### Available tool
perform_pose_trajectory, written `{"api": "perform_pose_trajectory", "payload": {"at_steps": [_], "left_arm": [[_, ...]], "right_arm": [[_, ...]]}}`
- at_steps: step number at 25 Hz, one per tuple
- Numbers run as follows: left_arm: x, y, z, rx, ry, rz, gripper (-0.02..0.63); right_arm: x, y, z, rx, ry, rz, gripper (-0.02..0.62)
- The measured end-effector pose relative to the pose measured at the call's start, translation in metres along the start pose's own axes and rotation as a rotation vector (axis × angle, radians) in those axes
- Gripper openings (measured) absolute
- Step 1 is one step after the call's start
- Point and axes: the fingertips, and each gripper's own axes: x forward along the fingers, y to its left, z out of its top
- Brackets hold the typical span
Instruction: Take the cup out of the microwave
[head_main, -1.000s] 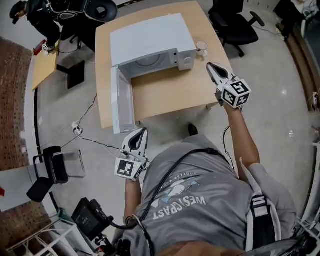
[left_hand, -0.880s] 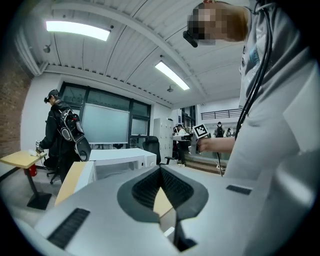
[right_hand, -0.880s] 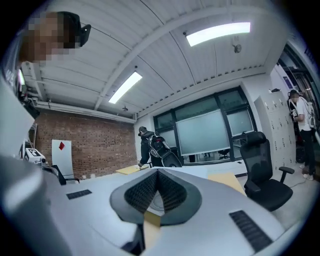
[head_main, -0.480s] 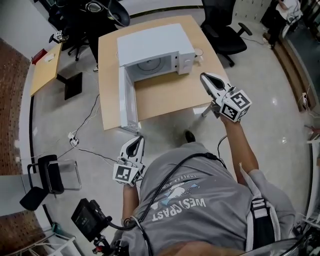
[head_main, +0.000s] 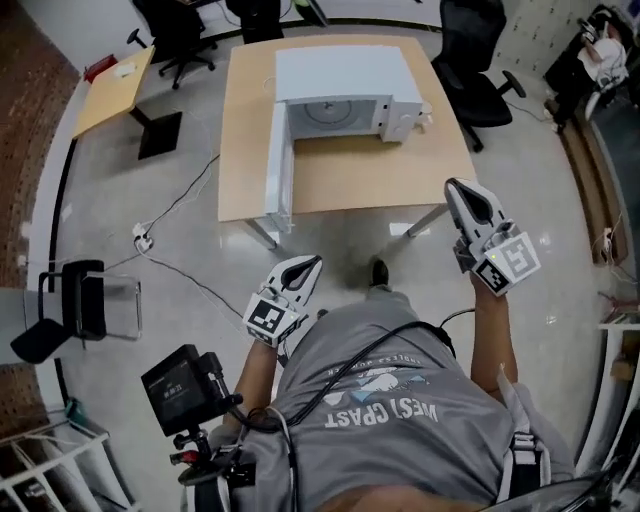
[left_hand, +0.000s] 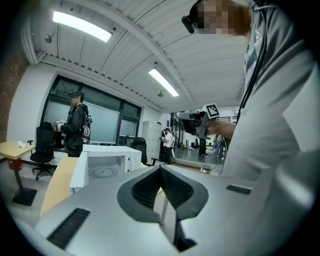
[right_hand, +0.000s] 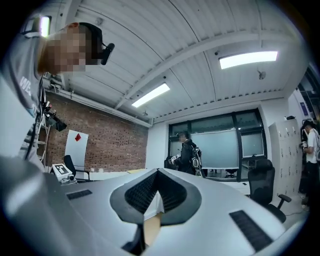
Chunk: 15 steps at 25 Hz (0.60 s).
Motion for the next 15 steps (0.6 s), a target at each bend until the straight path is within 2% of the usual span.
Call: {"api": "perform_pose_trajectory", "payload": {"at_steps": [3, 5, 9, 15], "left_arm": [[0.003, -0.014, 0.006, 0.011, 0.008, -0.065, 0.043], [0.021, -0.013, 0.005, 0.019, -0.004, -0.085, 0.043], [0.041, -0.017, -0.005, 0.006, 0.007, -0.053, 0.043], [0.047, -0.057, -0.007, 0.002, 0.029, -0.054, 0.043]], "right_arm": [[-0.023, 0.019, 0.008, -0.019, 0.02, -0.045, 0.011], [-0.025, 0.01, -0.005, -0.025, 0.031, -0.062, 0.011], [-0.023, -0.009, -0.031, 0.009, 0.033, -0.02, 0.011], [-0.056, -0.005, -0.014, -0.012, 0.016, 0.002, 0.011]]}}
